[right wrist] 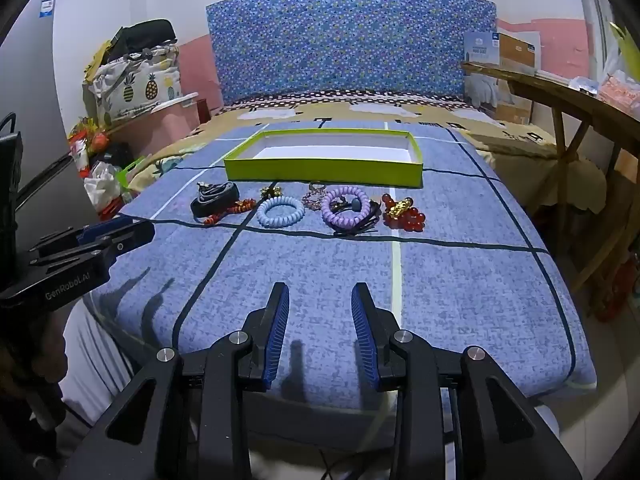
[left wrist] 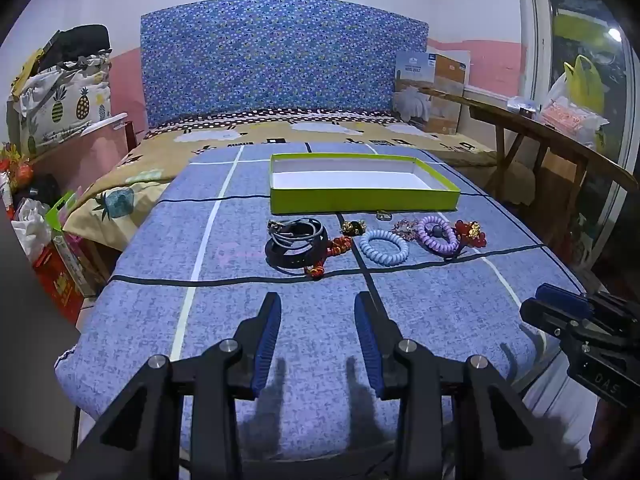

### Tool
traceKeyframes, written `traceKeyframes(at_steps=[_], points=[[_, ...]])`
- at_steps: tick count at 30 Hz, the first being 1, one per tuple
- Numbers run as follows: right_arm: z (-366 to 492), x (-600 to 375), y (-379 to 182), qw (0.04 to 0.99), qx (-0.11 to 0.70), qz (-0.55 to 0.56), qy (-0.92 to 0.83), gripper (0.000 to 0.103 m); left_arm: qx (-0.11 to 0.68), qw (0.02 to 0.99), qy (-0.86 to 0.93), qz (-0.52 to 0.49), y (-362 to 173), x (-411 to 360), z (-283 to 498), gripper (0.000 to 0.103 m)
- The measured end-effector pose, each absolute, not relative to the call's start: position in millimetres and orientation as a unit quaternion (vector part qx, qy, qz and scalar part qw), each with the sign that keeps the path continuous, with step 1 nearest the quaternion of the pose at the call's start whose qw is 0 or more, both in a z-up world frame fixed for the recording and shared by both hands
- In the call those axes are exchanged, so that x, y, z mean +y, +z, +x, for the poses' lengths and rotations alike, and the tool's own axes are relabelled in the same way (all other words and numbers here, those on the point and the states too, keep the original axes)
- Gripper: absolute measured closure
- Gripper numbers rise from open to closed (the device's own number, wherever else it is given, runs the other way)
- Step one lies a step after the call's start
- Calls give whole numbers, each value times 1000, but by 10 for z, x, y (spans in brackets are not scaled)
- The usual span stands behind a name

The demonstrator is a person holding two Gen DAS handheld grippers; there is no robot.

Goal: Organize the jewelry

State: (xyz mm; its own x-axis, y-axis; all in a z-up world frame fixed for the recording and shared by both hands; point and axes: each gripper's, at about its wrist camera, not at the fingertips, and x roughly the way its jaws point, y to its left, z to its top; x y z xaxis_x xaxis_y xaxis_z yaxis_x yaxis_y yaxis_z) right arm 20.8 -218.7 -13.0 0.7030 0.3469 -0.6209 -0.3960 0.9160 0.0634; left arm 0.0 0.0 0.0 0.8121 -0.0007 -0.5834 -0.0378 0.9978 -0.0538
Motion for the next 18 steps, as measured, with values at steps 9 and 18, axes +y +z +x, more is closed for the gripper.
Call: traceKeyframes(at_steps=[9, 18], points=[[198, -2178, -121, 922, 329, -39, 200, 70, 307, 951, 5, -34, 35, -16, -37, 63], [189, -2164, -120, 922, 328, -41, 200, 70, 305, 951, 1, -38, 38, -5, -43, 63]])
